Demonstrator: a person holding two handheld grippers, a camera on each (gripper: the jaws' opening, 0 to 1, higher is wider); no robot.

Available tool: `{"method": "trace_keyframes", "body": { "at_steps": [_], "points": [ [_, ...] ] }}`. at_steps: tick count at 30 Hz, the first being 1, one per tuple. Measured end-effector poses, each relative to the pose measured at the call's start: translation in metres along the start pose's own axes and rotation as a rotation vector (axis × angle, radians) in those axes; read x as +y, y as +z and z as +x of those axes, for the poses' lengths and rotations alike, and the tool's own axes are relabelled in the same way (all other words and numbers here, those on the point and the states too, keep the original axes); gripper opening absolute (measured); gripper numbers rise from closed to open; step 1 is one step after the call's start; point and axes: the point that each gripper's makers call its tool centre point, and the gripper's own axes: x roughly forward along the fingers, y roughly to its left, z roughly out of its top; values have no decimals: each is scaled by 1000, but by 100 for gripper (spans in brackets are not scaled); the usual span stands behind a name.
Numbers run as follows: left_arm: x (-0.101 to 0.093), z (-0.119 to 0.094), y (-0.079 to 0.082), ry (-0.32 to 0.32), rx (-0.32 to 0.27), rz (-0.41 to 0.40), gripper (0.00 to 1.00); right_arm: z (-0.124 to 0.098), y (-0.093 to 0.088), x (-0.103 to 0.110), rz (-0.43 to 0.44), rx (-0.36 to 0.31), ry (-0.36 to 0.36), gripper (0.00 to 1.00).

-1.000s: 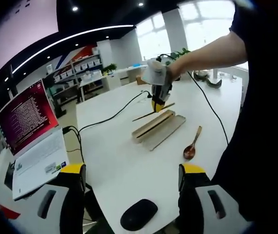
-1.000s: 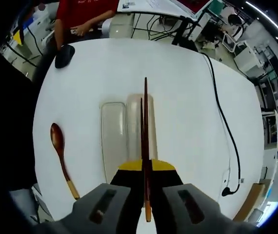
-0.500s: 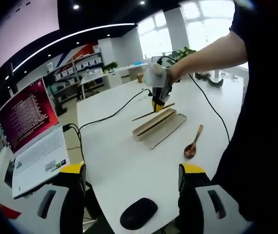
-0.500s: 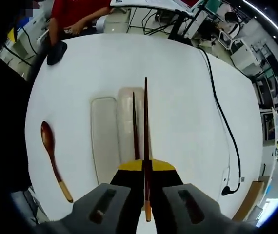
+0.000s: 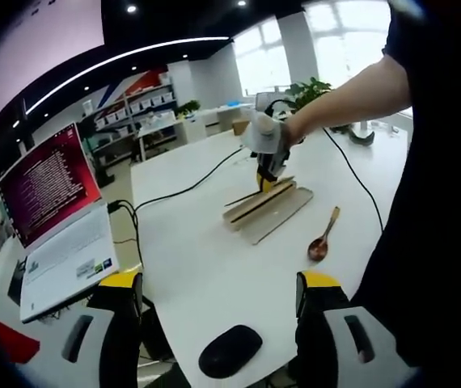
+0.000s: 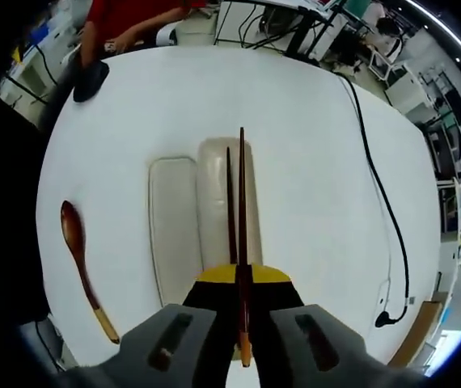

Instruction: Arrange the utensils inside the cutlery case until each visible utensil rests in its matching compartment.

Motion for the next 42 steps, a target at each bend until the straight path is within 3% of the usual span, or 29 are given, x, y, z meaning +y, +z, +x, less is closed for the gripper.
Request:
{"method": "trace_keyframes", "body": {
  "at_steps": [18,32,42],
  "points": [
    [-2,5,-2,-7,32,-14,80,20,-3,4,-21,24,55,0],
    [1,10,7,-18,30,-2,79,24,1,3,-62,42,47,0],
    [3,8,3,-13,36,-9,79,29,-3,3,-66,72,54,0]
  ]
}}
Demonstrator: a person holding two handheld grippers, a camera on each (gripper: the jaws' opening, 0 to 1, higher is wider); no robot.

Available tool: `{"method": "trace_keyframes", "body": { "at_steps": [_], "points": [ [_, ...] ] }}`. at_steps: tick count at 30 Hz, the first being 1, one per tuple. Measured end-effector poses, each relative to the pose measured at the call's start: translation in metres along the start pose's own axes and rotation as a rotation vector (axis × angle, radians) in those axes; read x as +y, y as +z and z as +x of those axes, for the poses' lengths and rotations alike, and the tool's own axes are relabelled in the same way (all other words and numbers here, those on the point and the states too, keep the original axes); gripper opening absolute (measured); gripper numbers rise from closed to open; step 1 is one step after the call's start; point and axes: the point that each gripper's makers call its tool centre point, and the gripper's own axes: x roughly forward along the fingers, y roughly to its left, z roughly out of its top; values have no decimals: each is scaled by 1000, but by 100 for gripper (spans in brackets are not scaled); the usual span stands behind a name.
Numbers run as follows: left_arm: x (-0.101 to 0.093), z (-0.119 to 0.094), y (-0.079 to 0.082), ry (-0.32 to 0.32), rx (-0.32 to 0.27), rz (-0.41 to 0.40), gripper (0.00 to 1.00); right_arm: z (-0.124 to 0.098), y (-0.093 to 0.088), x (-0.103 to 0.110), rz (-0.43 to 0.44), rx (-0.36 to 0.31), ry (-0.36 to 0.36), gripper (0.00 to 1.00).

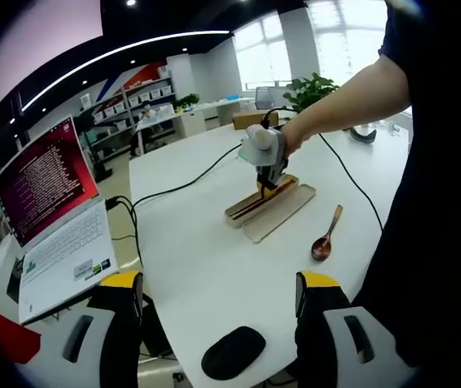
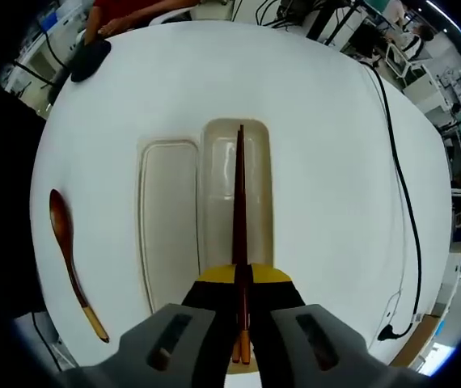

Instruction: Arrange the utensils inside the cutlery case until each visible utensil rests in its matching compartment.

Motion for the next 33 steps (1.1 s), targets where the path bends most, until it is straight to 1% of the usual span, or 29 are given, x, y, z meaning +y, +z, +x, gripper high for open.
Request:
{"method": "trace_keyframes", "body": {
  "at_steps": [4,7,10,12,14,15,16,17,18,21,25,27,29,33],
  "points": [
    [-2,0,-1,-2,0,-1,79,0,-1,-1,23,1,-5,0],
    [-1,0,0,1,-6,-1,79,-3,-1,-1,22,-1,-10,7],
    [-2,-1,-1,2,-6,-1,79,-11,-3,-4,36,-8,-30,4],
    [-2,-1,-1,2,-11,-4,79,-20,-2,-4,53,-31,-42,6],
    [-3,-1,1,-1,-16,-1,80,-33,0,-6,71,-81,-75,7],
    [-4,-1,3,-1,-22,5,80,-38,-1,-5,75,-88,-82,7],
    [-4,-1,3,-2,-26,5,80,-44,0,-4,85,-108,-94,9],
    [-6,-1,3,-7,-30,-2,80,-51,0,-1,113,-143,-103,10],
    [-7,0,3,-12,-27,0,80,-55,-3,2,129,-155,-98,12],
    [-11,2,5,-24,-26,38,80,-68,-13,7,135,-178,-123,15],
    [-13,5,12,-37,-51,50,80,-84,-32,16,166,-196,-155,19],
    [-14,7,14,-45,-56,60,80,-92,-38,22,163,-214,-150,23],
    [-13,9,17,-51,-60,72,81,-101,-43,24,195,-238,-154,24],
    [-13,12,25,-59,-76,90,81,-121,-53,25,241,-276,-200,27]
  ]
}}
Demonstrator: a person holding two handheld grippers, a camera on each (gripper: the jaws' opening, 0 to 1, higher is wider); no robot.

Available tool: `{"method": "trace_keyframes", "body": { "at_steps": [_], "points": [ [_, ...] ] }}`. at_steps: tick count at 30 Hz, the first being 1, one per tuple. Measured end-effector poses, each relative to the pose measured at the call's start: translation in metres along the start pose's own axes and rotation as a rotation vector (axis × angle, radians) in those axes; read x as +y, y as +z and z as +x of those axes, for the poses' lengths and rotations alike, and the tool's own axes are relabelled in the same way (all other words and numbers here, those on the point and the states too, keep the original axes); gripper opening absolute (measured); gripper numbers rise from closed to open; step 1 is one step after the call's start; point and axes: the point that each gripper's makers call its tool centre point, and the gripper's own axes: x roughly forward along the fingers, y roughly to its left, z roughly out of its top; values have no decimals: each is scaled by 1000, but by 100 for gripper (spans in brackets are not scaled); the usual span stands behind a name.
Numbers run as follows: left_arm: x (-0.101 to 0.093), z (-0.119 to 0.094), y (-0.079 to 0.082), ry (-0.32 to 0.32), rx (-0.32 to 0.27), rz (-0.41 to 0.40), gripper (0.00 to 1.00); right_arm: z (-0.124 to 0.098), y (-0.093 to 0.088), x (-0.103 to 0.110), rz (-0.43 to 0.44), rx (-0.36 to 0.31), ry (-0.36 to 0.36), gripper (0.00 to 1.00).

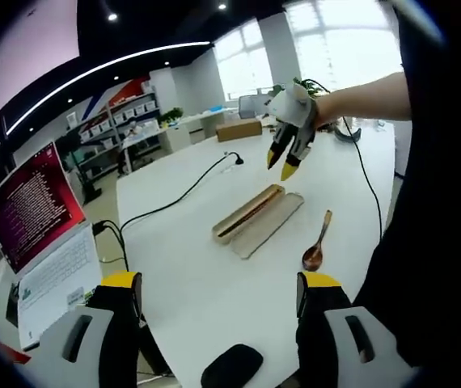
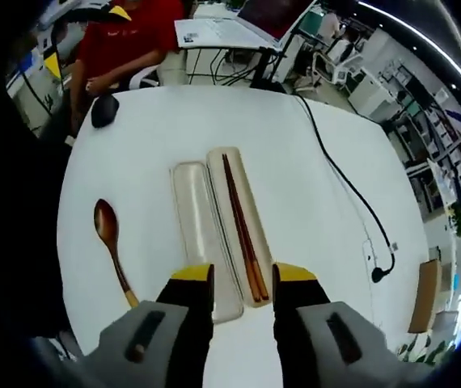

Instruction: Arrange the utensils inside the cutlery case until each visible utensil rests in its matching compartment.

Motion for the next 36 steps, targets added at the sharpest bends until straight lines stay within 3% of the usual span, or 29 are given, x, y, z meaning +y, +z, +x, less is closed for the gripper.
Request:
{"method": "trace_keyframes", "body": {
  "at_steps": [7,9,17,23,30,36],
  "points": [
    [-1,9,8,-43,1,49,83,-28,-13,2,21,-48,-55,33],
    [-2,12,9,-77,12,80,84,-32,-14,15,-29,-89,-14,35],
    [17,17,14,-76,-7,105,89,-50,-32,35,6,-156,-32,42],
    [18,19,12,-93,1,113,88,-65,-43,44,43,-177,-58,45],
    [4,26,10,-133,7,134,90,-65,-48,68,42,-203,-35,46],
    [-3,28,6,-149,25,157,90,-53,-50,89,25,-180,15,46]
  ]
}}
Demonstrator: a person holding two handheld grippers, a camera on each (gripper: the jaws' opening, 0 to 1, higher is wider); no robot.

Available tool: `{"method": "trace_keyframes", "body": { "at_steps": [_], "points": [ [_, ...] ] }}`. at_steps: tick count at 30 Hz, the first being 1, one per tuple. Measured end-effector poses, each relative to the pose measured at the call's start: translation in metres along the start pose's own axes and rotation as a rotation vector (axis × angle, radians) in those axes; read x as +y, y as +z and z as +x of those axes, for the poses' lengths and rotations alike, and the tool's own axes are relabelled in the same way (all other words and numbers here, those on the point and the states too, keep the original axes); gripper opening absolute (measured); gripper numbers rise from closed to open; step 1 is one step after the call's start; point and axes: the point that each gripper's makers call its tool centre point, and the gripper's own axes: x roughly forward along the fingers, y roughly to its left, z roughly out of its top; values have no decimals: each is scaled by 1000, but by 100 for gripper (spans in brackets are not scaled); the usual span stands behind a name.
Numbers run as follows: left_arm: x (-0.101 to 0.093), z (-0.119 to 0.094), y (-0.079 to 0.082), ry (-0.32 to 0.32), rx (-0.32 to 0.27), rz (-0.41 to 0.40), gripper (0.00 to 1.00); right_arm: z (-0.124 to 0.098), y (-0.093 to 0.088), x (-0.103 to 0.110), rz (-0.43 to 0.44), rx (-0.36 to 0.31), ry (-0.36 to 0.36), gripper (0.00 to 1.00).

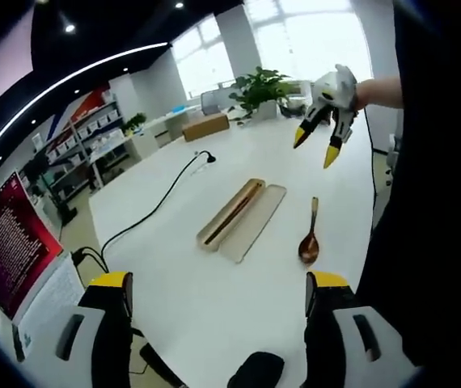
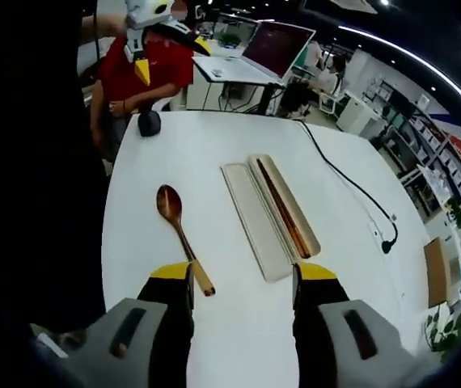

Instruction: Arrange the utensils inside the cutlery case until each visible utensil rests in its matching compartment.

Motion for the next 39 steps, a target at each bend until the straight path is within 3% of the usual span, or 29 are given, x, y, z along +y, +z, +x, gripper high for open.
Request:
{"method": "trace_keyframes", "body": {
  "at_steps": [9,22,26,39],
  "points": [
    [1,0,2,8,-15,3,90,17,5,23,-37,26,114,41],
    [-3,-5,-1,17,-26,-22,90,46,8,49,-114,68,199,38],
    [-6,-6,-2,19,-27,-30,90,52,8,53,-130,86,215,32],
    [-3,-17,-5,62,-34,-58,85,75,8,66,-163,121,262,33]
  ]
}}
